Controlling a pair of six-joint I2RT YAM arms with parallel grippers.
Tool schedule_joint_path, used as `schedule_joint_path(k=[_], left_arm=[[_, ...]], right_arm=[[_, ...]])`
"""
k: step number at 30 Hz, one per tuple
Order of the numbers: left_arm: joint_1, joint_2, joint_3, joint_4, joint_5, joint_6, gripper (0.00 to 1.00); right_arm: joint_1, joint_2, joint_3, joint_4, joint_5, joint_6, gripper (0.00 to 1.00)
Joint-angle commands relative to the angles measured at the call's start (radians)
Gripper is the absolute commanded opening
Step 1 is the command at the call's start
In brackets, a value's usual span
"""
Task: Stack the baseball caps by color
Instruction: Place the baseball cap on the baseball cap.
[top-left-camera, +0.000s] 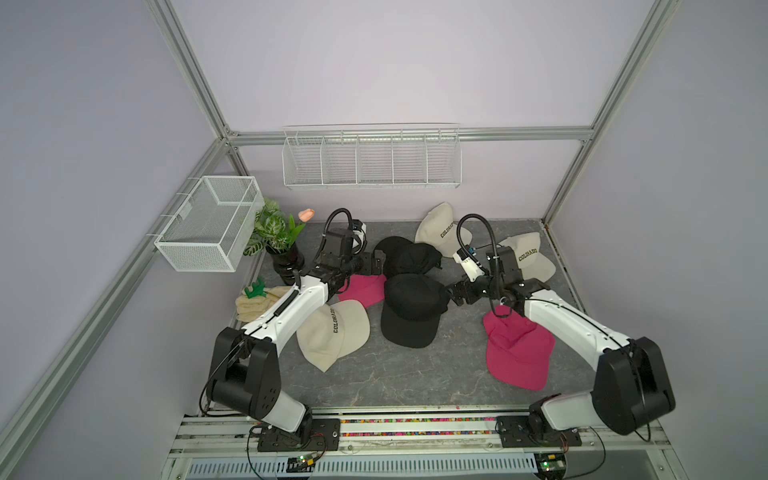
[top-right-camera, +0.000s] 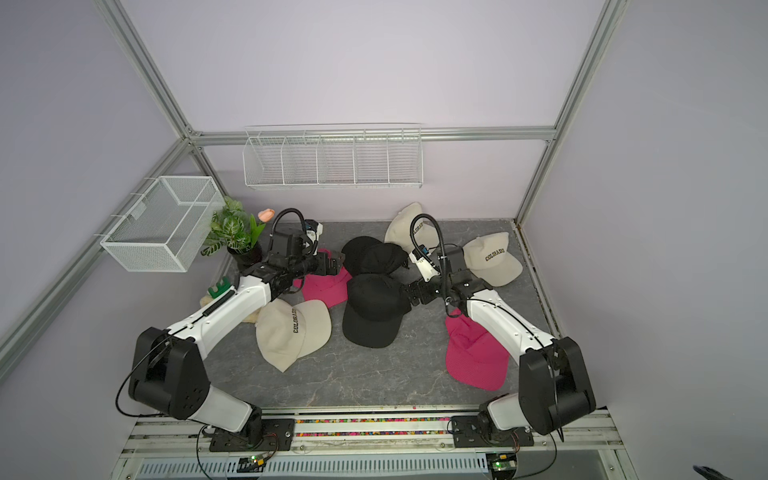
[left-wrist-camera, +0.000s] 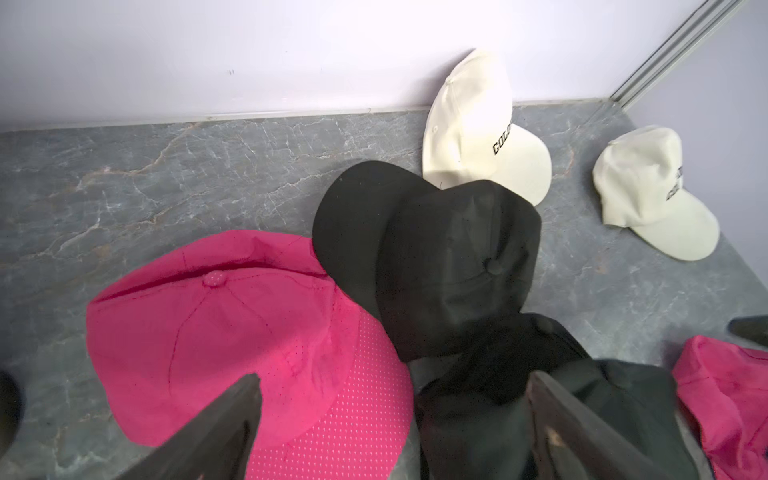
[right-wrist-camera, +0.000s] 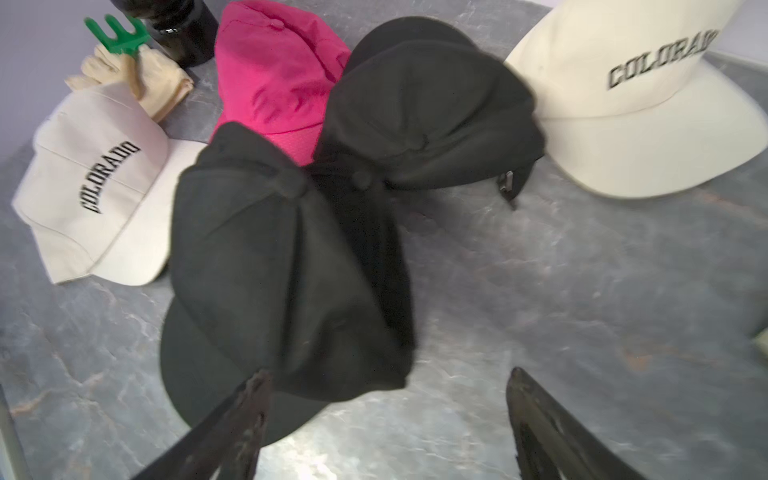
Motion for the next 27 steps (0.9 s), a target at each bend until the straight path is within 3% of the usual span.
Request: schedule_joint_path(k=[1,5,10,14,19,21,27], left_arm=[[-0.031,-0.068,-0.144,0.104,0.068,-0.059,0.99],[-0.108,-0.098,-0.206,0.069,0.045,-0.006,0.92],[-0.127,-0.02,-0.236,0.12,0.101,-0.026,0.78],[-0.127,0.052,-0.229,0.165,0.217,0.028,0.66],[-0.127,0.118,-0.244,0.211,0.37,0.072,0.6],[-0.127,0.143,-0.249,0.217,0.361,0.076,0.58],[-0.136,0.27,-0.2,0.154,0.242,0.049,0.5]], right_arm=[[0.056,-0.056,-0.134,0.208,0.051,0.2,0.89],[0.095,-0.051,-0.238,0.263,0.072,0.272,0.89],[0.145,-0.016,-0.298,0.348,0.132,0.279,0.96],[0.154,0.016,-0.32,0.419,0.128,0.278,0.95],[0.167,0.079,-0.287,0.409,0.098,0.253,0.96],[0.174,0.106,-0.267,0.387,0.108,0.244,0.99],[0.178,0.189,-0.203,0.245,0.253,0.278,0.91]])
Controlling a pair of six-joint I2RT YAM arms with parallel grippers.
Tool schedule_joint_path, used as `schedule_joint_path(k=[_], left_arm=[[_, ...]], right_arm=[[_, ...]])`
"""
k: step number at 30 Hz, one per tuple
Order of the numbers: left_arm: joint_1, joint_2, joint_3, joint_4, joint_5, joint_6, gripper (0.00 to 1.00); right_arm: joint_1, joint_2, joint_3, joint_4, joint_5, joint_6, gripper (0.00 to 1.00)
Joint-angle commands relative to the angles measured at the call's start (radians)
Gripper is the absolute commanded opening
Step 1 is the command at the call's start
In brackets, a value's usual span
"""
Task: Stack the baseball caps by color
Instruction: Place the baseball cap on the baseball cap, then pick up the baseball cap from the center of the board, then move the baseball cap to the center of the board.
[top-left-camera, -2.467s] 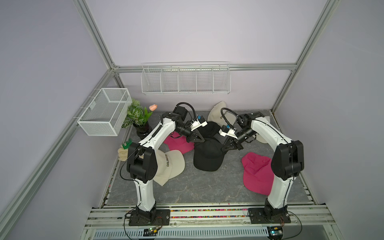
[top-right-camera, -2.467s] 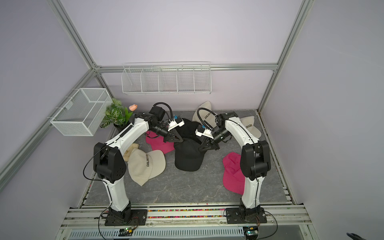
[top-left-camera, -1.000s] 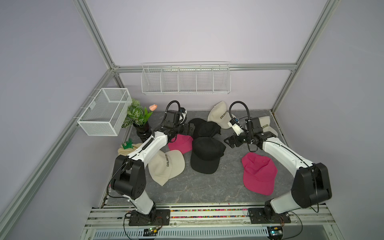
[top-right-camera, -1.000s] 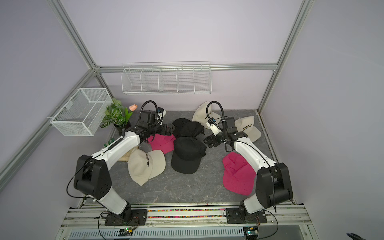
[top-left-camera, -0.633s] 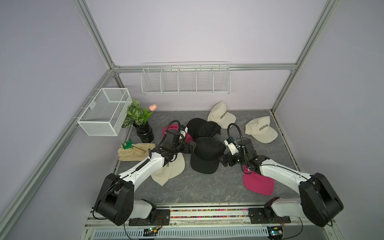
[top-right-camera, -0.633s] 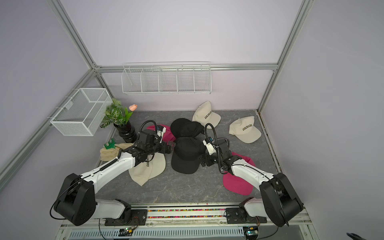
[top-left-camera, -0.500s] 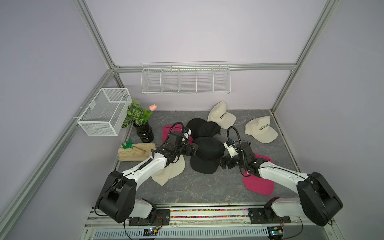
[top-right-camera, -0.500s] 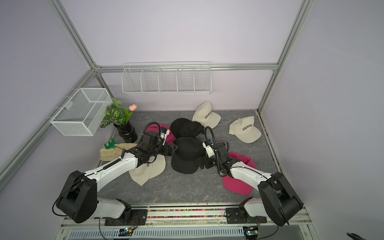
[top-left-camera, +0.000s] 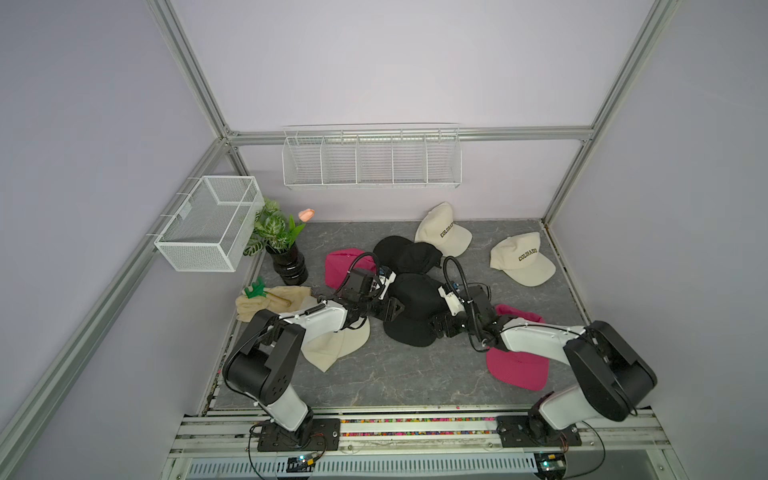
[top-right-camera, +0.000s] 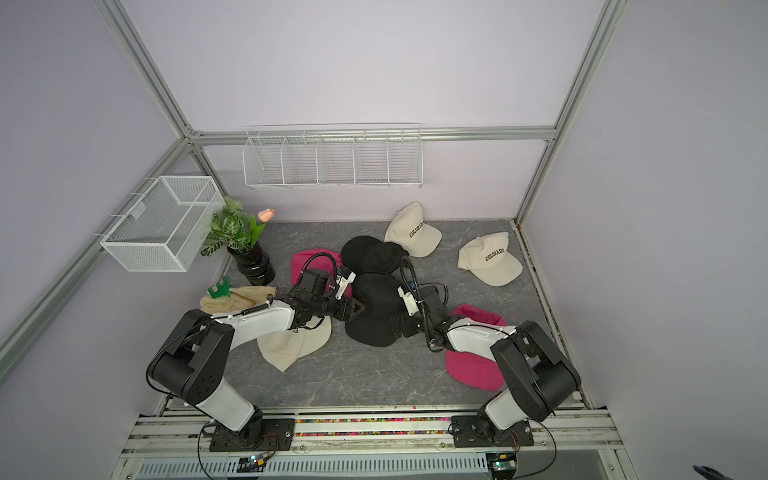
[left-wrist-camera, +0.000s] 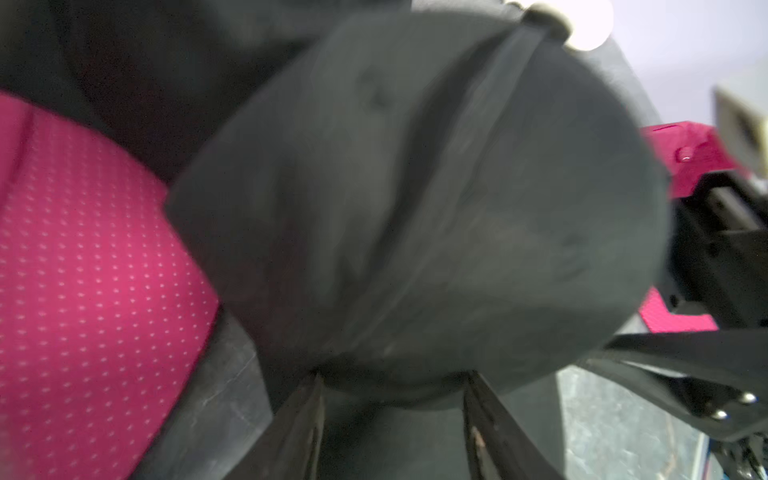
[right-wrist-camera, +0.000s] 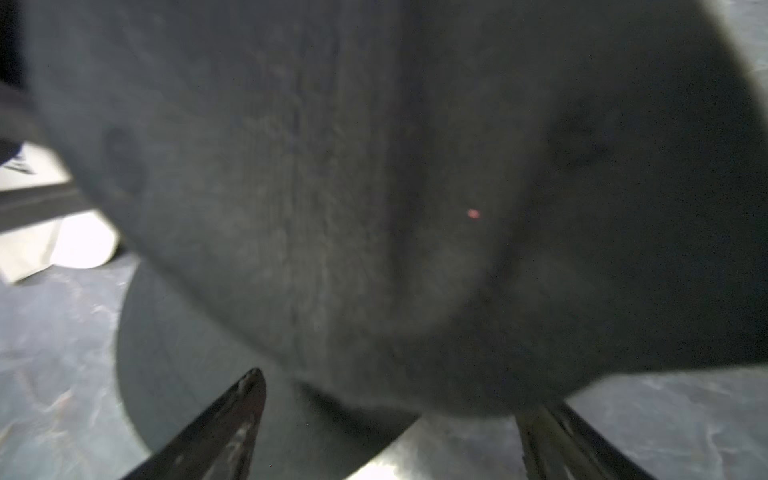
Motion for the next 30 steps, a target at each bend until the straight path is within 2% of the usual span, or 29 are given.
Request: schedule_joint_path(k=[1,5,7,10,14,17,22,26,30], left_arm=[[-0.014,0.078,0.047,-0.057,-0.071,-0.006,0.48],[-0.023,0.084,0.058,-0.066,-0.1,-0.021,0.46],[-0.023,0.045,0.058,-0.055,-0.103,-0.041,0.47],[-0.018,-0.032,0.065,-0.038,-0.14,-0.09,0.58],[0.017,-0.09,0.11,-0.028,-0.177,-0.188,0.73],[0.04,-0.084,0.186,-0.047,-0.237,-0.241,0.82],[0.038,0.098,0.468,-0.24,-0.35,-0.213,0.84],[0.032,0.276,0.696,-0.377,-0.346,-0.187,0.84],[0.019,0.404,0.864,-0.468,-0.339,-0.151,0.84]], right_arm=[[0.004,0.032,0.026,-0.084,0.09,0.025,0.91],[0.004,0.033,0.035,-0.099,0.094,0.024,0.92],[0.002,0.017,0.033,-0.104,0.106,0.03,0.96],[-0.009,-0.031,0.014,-0.094,0.129,0.036,1.0],[-0.024,-0.099,-0.011,-0.075,0.155,0.0,0.97],[-0.026,-0.147,-0.032,-0.044,0.155,-0.03,0.96],[-0.026,-0.191,-0.069,0.025,0.116,-0.018,0.89],[-0.023,-0.203,-0.071,0.026,0.08,0.032,0.89],[-0.013,-0.212,-0.084,0.029,0.024,0.029,0.89]])
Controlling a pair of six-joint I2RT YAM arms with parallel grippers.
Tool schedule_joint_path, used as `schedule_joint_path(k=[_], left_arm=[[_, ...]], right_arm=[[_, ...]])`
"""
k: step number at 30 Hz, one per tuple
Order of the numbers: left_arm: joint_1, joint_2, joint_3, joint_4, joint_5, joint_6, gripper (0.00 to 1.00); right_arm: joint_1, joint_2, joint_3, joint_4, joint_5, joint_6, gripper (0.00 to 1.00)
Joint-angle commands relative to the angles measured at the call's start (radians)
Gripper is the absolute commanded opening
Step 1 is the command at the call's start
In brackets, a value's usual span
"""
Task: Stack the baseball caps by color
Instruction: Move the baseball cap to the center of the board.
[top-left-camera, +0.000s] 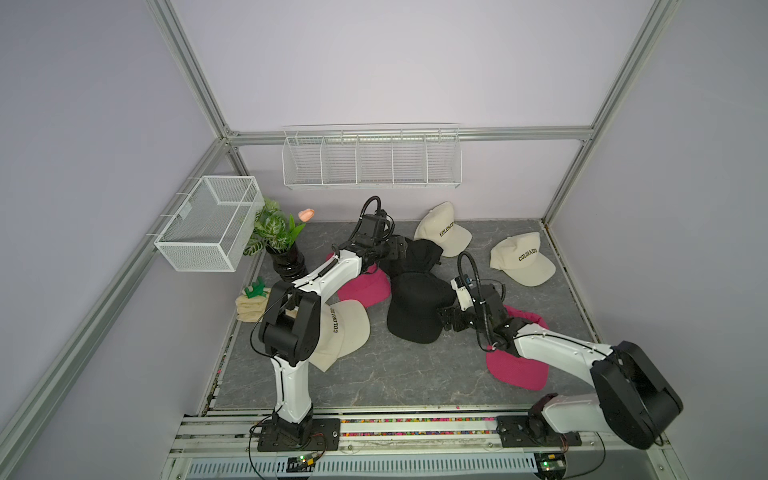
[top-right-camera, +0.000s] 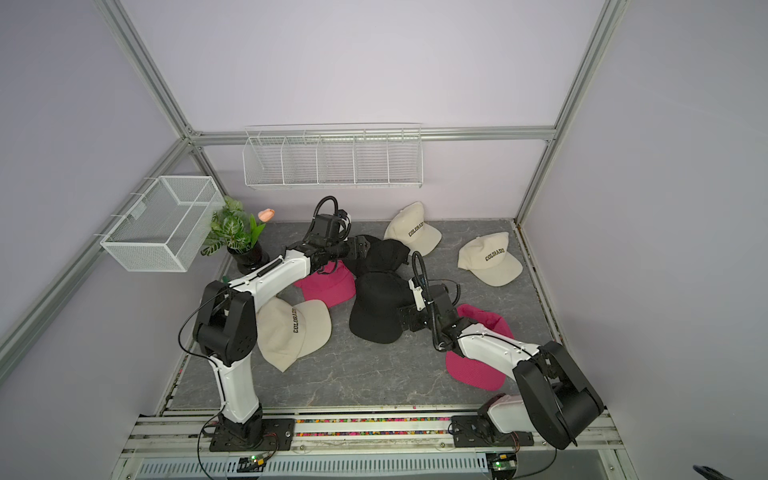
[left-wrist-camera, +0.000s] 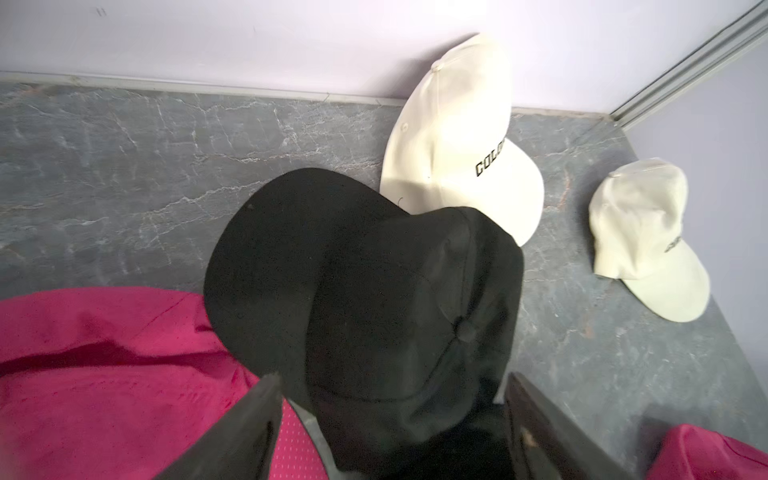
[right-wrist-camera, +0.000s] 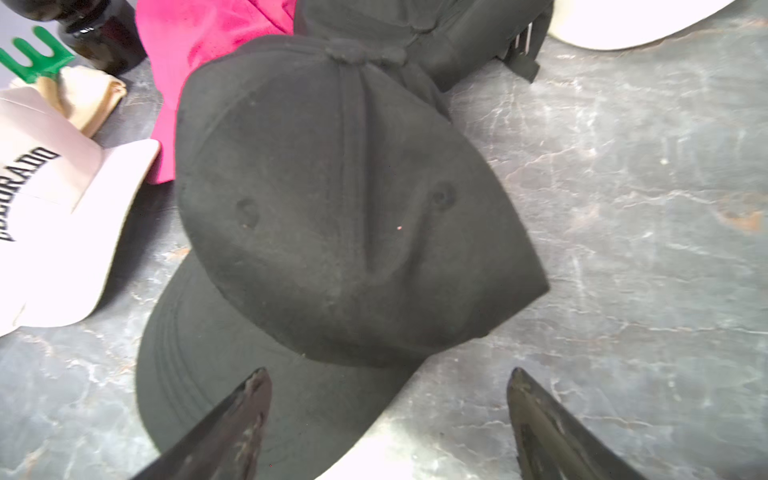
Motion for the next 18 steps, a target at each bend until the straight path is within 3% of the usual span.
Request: schedule_joint_path(k=[1,6,9,13,17,18], left_arm=[[-0.019,0.093,0.115,-0.16,-0.014,0.032,0.84],[-0.036,0.206,0.237,-0.204,-0.036,0.053,0.82],[-0.038,0.248,0.263,-0.187,-0.064,0.047,0.74],[-0.038,0.266,0.288,-0.171,-0.09,0.054,0.32],[-0.036,0.253,0.326,-0.185,-0.113,0.089,0.02],[-0.036,0.249,0.335,-0.189,-0.119,0.096,0.0]], right_arm=[[0.009,-0.03,-0.032,0.036,-0.069,0.01,0.89],[0.026,-0.035,-0.044,0.035,-0.15,-0.039,0.9],[0.061,-0.038,-0.04,0.025,-0.169,-0.1,0.92],[0.117,-0.036,-0.023,0.022,-0.124,-0.138,0.92],[0.143,0.001,0.031,0.0,-0.147,-0.132,0.92],[0.151,0.017,0.045,-0.005,-0.157,-0.131,0.92]])
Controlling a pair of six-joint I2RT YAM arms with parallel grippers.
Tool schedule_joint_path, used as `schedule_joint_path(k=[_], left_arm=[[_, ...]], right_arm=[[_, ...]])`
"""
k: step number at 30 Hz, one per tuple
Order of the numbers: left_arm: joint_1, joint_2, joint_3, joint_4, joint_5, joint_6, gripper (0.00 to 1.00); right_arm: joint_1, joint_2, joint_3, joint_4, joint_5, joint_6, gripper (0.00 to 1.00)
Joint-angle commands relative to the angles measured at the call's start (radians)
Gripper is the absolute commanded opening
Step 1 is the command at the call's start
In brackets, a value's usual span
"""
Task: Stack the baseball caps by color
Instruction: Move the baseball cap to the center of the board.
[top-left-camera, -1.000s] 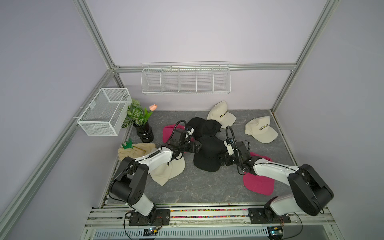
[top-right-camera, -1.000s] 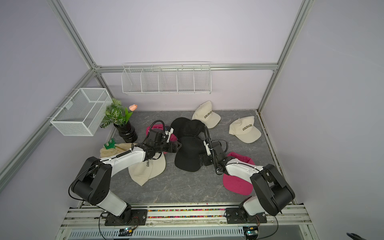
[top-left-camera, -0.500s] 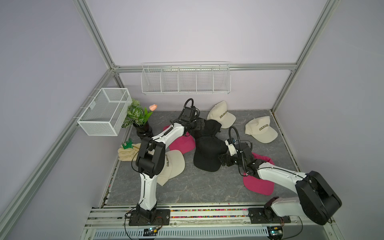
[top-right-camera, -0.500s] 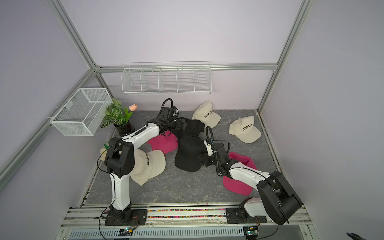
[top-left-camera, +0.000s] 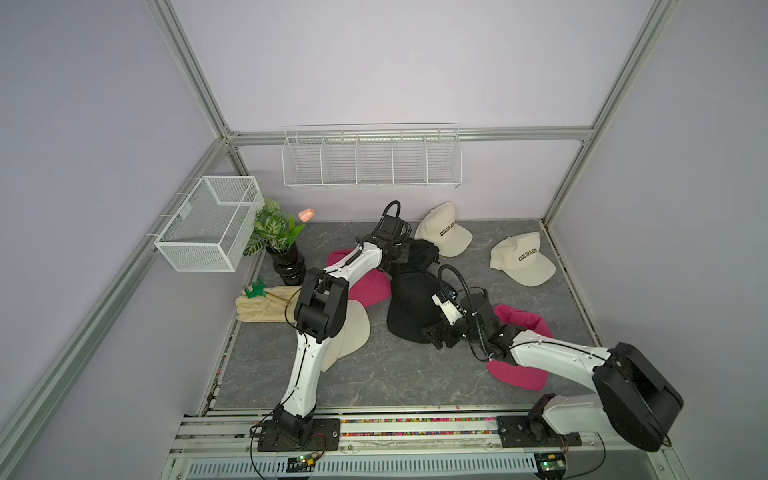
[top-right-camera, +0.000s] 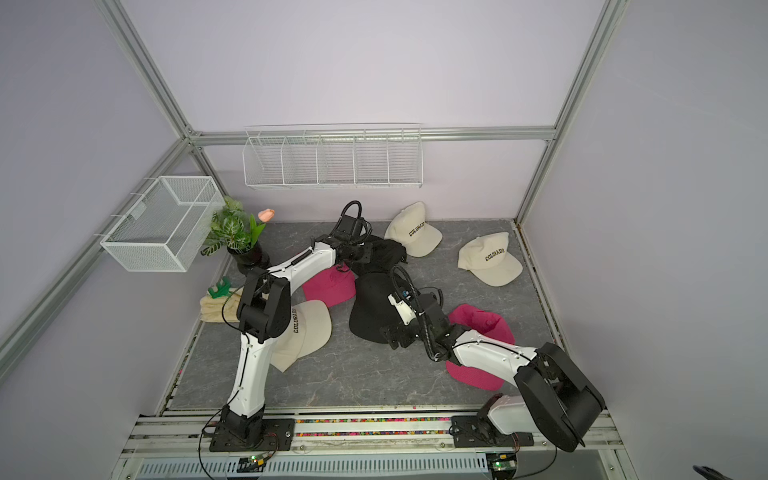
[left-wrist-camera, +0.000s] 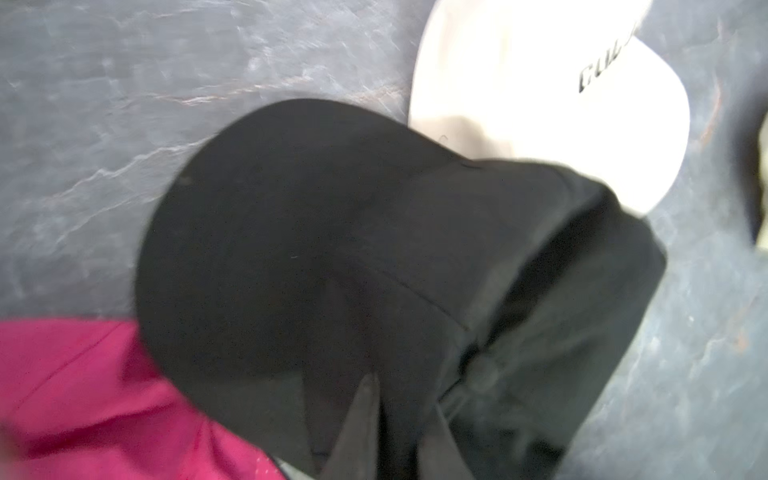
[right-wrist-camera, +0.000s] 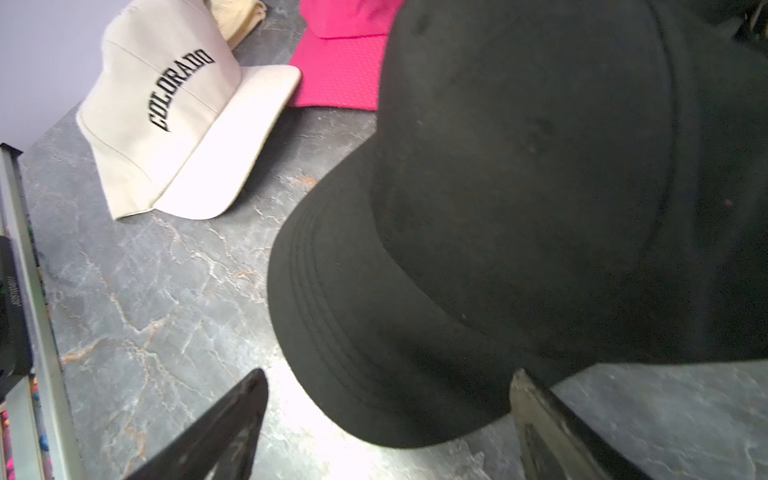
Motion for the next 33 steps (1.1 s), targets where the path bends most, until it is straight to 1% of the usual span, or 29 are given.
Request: schedule_joint_path(k=[1,4,9,15,18,21,25,30,33], left_arm=[[0.003,-0.014,0.052,-0.019,-0.037,0.032,0.0],[0.006,-0.043,0.07,-0.049,-0.05,0.048,0.0],[0.005,-0.163,0.014,-0.043,-0.1,0.058,0.0],[0.007,-0.314,-0.068,-0.058,-0.276,0.027,0.0],[0.007,-0.39,-0.142,-0.053,-0.349,-0.009,0.0],[0.007,-0.454,-0.209,-0.047,-0.393,-0.013,0.0],[0.011,-0.516,-0.266,-0.054,-0.438,-0.013,0.0],[0.025,-0.571,-0.327,-0.048,-0.431,-0.032,0.0],[0.034,-0.599,-0.354,-0.043,-0.42,-0.045,0.0]], right_arm=[[0.027,0.043,0.062,-0.019,-0.031,-0.025,0.92],[0.049,0.102,0.113,-0.053,-0.015,-0.034,0.92],[0.062,0.206,0.214,-0.162,0.155,0.017,0.91],[0.063,0.293,0.296,-0.24,0.263,0.067,0.91],[0.056,0.348,0.363,-0.27,0.317,0.095,0.91],[0.041,0.388,0.405,-0.26,0.339,0.132,0.91],[0.019,0.453,0.476,-0.273,0.326,0.158,0.91],[0.011,0.517,0.558,-0.306,0.339,0.198,0.9],[0.005,0.567,0.634,-0.338,0.357,0.222,0.9]])
